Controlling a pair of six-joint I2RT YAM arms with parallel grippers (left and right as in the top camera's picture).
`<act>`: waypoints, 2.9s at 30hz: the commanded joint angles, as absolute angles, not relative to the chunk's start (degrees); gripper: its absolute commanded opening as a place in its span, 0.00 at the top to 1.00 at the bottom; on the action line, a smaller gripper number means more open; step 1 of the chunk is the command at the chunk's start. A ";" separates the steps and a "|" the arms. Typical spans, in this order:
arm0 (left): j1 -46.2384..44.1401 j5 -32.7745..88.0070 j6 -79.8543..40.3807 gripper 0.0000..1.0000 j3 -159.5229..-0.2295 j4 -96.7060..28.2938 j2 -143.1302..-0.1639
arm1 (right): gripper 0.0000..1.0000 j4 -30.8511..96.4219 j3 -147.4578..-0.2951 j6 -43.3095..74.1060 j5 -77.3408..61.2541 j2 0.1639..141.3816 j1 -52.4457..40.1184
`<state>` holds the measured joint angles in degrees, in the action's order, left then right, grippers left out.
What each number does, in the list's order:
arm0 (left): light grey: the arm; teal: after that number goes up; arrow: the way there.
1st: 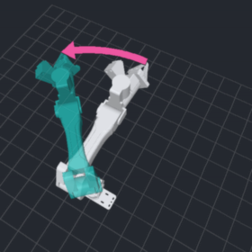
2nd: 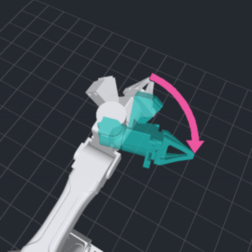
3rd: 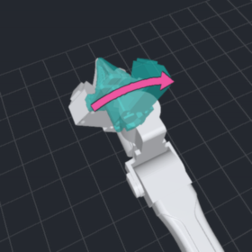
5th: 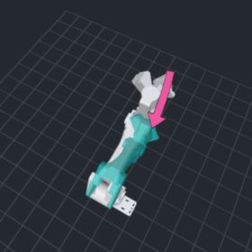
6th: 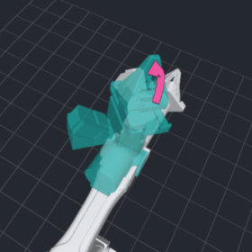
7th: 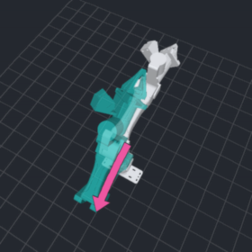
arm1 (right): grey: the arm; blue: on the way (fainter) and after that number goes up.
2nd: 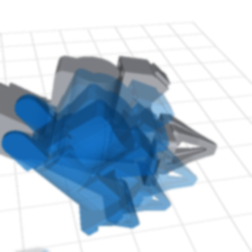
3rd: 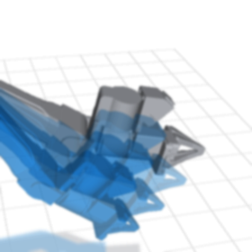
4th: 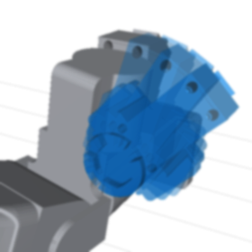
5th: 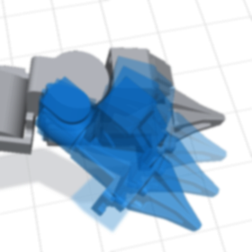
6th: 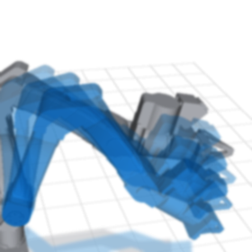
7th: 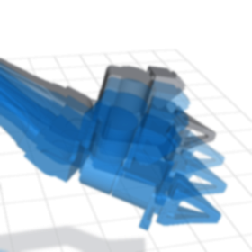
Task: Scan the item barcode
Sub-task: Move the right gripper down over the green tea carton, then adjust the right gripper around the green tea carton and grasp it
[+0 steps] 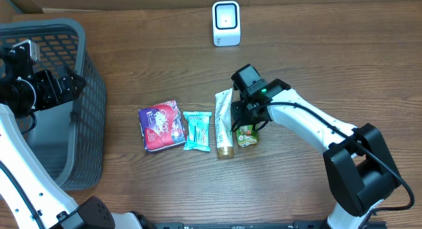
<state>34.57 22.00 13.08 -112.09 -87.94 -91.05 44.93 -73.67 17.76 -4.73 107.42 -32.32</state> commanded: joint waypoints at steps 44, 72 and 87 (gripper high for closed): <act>34.46 21.85 13.28 0.00 -112.18 -88.05 -91.39 | 0.37 63.09 -82.46 11.16 -4.69 106.34 -24.86; 34.46 21.85 13.28 0.00 -112.18 -88.03 -91.39 | 0.36 42.35 -56.47 15.09 -33.58 105.49 -11.55; 34.46 21.85 13.28 0.00 -112.18 -88.03 -91.39 | 0.68 32.86 -54.50 16.32 -33.58 105.49 -10.41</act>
